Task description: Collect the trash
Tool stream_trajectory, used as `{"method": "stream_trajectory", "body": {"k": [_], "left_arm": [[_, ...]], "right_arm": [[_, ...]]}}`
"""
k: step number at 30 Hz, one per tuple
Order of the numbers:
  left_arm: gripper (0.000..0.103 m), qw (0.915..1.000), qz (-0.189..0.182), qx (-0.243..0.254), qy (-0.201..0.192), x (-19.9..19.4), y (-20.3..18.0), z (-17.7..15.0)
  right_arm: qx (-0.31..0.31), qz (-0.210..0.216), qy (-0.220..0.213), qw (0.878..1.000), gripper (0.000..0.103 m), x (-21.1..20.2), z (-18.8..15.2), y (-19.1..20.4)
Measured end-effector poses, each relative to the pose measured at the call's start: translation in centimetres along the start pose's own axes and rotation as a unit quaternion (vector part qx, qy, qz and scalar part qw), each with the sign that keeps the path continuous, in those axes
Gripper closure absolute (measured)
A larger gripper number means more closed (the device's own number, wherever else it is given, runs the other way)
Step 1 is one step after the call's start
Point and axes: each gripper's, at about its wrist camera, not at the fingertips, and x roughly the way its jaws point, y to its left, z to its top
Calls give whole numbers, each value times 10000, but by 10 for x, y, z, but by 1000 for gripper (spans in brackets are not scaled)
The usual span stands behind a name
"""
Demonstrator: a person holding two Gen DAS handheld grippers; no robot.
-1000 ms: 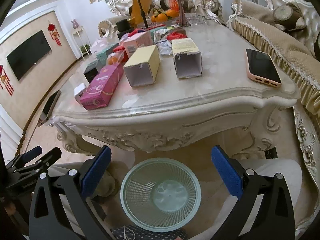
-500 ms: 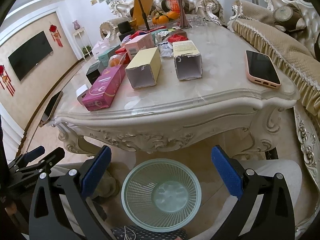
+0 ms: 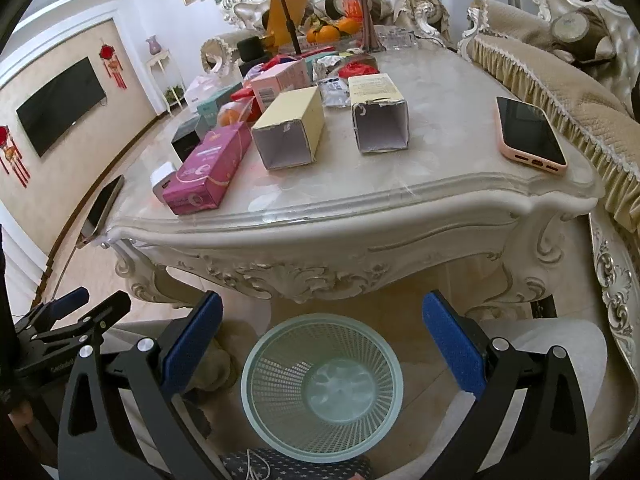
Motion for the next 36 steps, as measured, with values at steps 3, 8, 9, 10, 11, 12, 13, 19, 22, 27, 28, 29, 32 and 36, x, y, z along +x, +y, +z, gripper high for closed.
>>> {"method": "stream_trajectory", "body": {"k": [3,8,9,10,11,12,13,19,22,27,28,29,32,36], "left_arm": [[6,10000,-9,11,10,3,0,-1],[6,10000,-18,17,14,4,-3,0],[6,10000,-24,9,10,4,-3,0],[6,10000,-22,2,4,4,-3,0],[6,10000,-12,3,0,3,-1,-1],[6,10000,-17,-5,1,4,-1,-1],[6,10000,-24,-10,0,4,-2,-1],[6,10000,-31,28,18,8,-4,0],[6,10000,-37,5,21,7,-4,-1],[6,10000,-24,-4,41,8,-4,-3],[6,10000,-30,-1,67,9,-4,-3],[6,10000,-40,3,72,10,-4,-3],[6,10000,-18,-11,89,12,-4,-2],[6,9999,9,-160,-10,12,3,3]], "right_arm": [[-8,-1,-27,10000,7,-1,-1,0],[-12,4,1,10000,7,0,-3,0],[-20,25,-11,10000,7,-1,-3,0],[-28,26,-19,10000,7,-1,-3,0],[-41,22,-25,10000,7,-2,-3,0],[-55,26,-30,10000,7,-2,-3,1],[-60,29,-36,10000,7,-2,-3,1],[-30,16,-33,10000,7,-2,-4,0],[-31,29,-35,10000,7,-2,-4,-1],[-55,44,-51,10000,7,-2,-5,-1],[-56,22,-25,10000,7,-1,-5,-1],[-51,20,-14,10000,7,-1,-5,-1],[-44,32,-9,10000,7,1,-4,-2],[-141,40,-94,9998,7,2,0,-2]]}}
